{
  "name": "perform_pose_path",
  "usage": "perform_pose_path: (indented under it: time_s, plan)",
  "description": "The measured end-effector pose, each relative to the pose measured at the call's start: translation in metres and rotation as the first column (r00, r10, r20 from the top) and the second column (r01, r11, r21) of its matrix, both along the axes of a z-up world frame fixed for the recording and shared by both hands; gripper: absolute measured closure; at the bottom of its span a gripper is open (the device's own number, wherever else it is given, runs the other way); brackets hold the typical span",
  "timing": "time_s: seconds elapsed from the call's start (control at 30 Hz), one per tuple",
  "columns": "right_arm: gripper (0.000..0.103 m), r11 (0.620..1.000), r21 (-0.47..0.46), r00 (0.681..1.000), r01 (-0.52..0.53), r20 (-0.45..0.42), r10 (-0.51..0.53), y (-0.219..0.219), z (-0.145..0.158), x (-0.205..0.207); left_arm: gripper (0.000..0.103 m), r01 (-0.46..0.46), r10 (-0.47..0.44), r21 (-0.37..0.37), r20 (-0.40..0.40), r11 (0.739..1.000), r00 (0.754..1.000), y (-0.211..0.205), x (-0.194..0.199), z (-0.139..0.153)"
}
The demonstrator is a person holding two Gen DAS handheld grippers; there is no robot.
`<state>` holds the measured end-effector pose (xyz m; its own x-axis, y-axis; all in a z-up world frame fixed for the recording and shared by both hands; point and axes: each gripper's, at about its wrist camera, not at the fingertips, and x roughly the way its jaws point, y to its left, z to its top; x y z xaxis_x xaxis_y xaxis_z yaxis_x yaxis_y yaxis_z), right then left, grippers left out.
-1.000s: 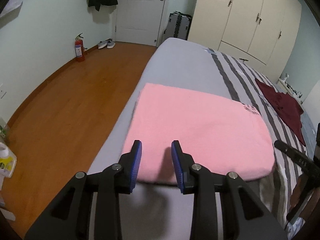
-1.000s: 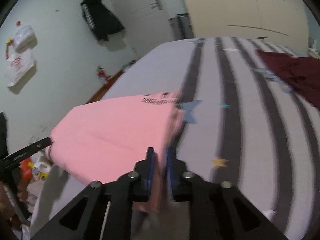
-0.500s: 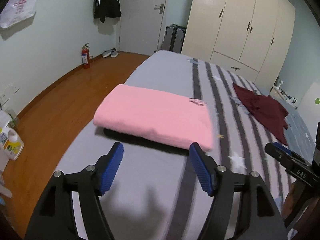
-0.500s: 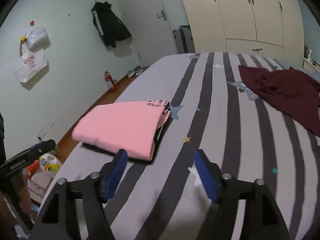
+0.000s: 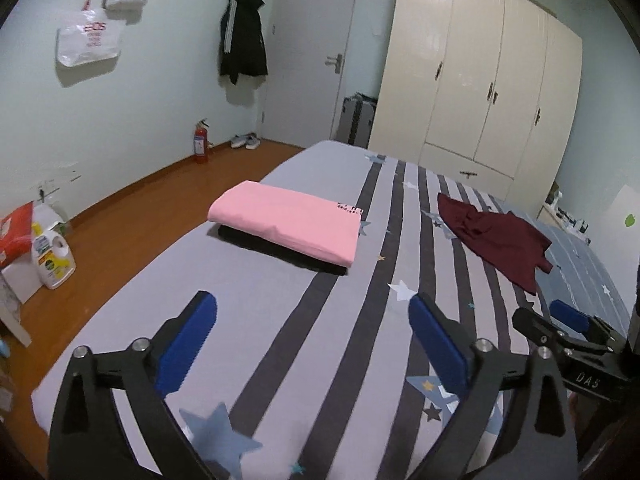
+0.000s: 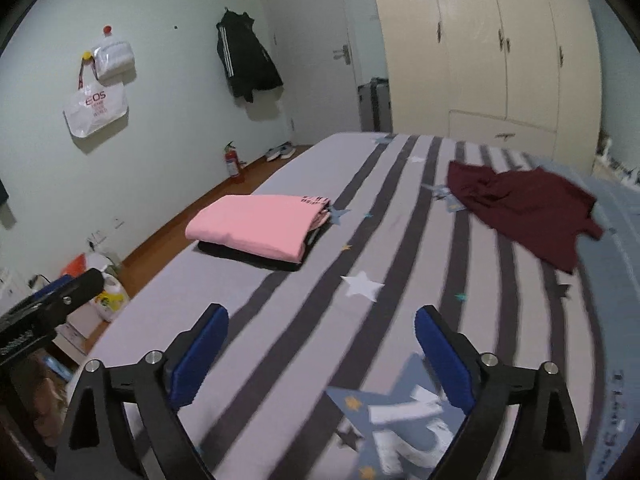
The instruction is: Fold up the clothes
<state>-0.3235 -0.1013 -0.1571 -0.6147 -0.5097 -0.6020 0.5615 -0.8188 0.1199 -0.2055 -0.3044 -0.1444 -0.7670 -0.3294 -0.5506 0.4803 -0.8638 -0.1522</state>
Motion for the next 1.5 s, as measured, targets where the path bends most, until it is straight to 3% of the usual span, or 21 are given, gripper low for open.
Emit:
perform_pose_path:
  time_s: [0.27,0.4,0.67,0.87,1.13,1.5]
  plan:
    - [0.005,1.0,-0.025,0.996,0.015,-0.09,-0.018,0.027,-0.016,0.058,0.001,-0.008,0.004,-0.106,-0.033,0.994,0.999,0.046,0.05,-0.022]
    - [0.005,0.998,-0.058,0.991,0.015,-0.13,-0.022,0.044,-0.011,0.093,0.001,0.007,-0.018,-0.146,-0.075,0.989,0.997,0.071,0.086,-0.019]
    - [0.004,0.996,-0.083,0.99,0.023,-0.137,-0.034,0.088,0.038,0.186,0.001,-0.022,0.006,-0.13,-0.123,0.991,0.992,0.12,0.193,0.04]
    - [0.001,0.996,-0.092,0.987,-0.011,-0.164,-0.004,0.119,0.087,0.247,0.001,-0.036,0.019,-0.134,-0.127,0.99,0.992,0.155,0.247,0.086]
    - [0.001,0.995,-0.091,0.976,-0.047,-0.217,0.026,0.14,0.122,0.284,0.001,-0.051,0.027,-0.145,-0.164,0.988,0.986,0.183,0.272,0.116]
    - [0.001,0.993,-0.117,0.975,-0.027,-0.223,0.0,0.163,0.132,0.287,0.001,-0.032,0.007,-0.15,-0.167,0.988,0.986,0.196,0.27,0.118]
